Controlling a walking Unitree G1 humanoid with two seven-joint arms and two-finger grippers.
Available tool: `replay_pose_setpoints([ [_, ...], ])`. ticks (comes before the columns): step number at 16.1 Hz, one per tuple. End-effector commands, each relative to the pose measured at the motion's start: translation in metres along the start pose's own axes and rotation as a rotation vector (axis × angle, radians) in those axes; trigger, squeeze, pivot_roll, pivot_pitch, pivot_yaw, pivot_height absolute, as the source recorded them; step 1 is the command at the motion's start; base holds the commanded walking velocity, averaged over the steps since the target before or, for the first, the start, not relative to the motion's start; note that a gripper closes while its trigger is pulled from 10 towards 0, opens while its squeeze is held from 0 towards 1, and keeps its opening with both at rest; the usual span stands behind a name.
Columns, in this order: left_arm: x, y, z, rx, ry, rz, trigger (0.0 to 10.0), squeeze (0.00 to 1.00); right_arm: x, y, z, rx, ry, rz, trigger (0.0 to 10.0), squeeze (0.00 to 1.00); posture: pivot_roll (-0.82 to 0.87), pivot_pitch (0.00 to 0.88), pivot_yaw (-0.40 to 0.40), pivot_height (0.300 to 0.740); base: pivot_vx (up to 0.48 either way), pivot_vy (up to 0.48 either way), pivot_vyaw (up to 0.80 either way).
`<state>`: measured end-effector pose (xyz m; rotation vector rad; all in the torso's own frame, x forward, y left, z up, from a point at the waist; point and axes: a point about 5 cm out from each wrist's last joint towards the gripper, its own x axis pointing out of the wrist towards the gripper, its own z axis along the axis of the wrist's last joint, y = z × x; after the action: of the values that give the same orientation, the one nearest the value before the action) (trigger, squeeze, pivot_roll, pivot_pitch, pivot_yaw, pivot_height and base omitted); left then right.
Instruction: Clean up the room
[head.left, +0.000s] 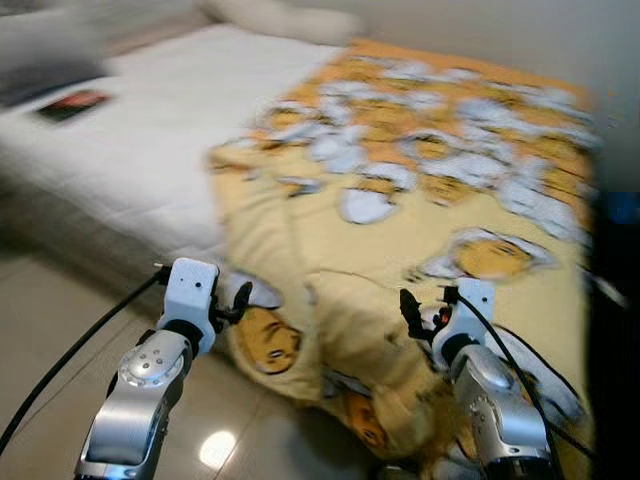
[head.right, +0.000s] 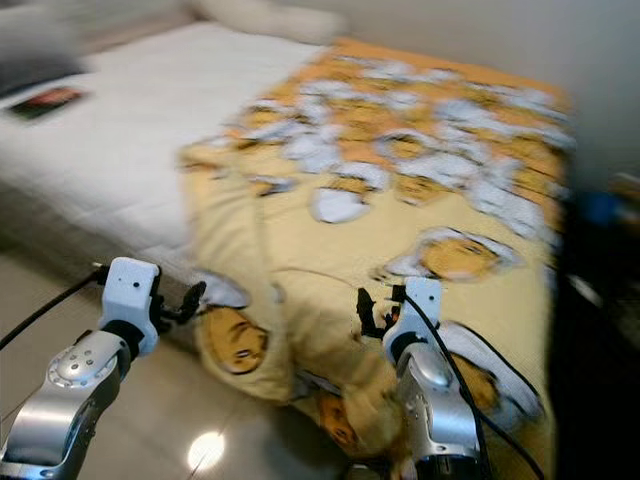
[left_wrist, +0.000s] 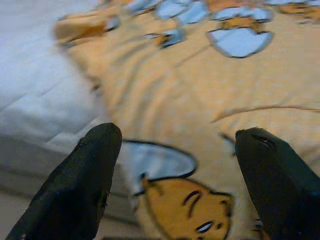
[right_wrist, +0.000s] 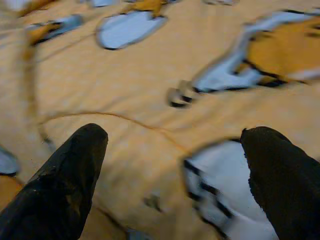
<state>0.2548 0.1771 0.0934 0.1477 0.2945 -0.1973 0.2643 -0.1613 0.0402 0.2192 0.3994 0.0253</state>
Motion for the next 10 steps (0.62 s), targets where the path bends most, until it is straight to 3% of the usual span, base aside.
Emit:
replay_pose_setpoints([
  [1, -0.0009, -0.0010, 0.0030, 0.014, -0.009, 0.002, 10.0, 0.17, -0.0009, -0.0027, 0.0017, 0.004, -0.001, -0.005, 10.0, 1.00, -0.02, 0.000, -0.029, 0.740, 0.000, 0.356, -0.62],
  [10, -0.0050, 0.0041, 0.0060, 0.007, -0.004, 0.009, 10.0, 0.18, -0.0001, 0.0029, 0.0003, 0.025, 0.012, 0.002, 10.0, 1.00, -0.01, 0.000, -0.023, 0.740, 0.000, 0.358, -0.62],
])
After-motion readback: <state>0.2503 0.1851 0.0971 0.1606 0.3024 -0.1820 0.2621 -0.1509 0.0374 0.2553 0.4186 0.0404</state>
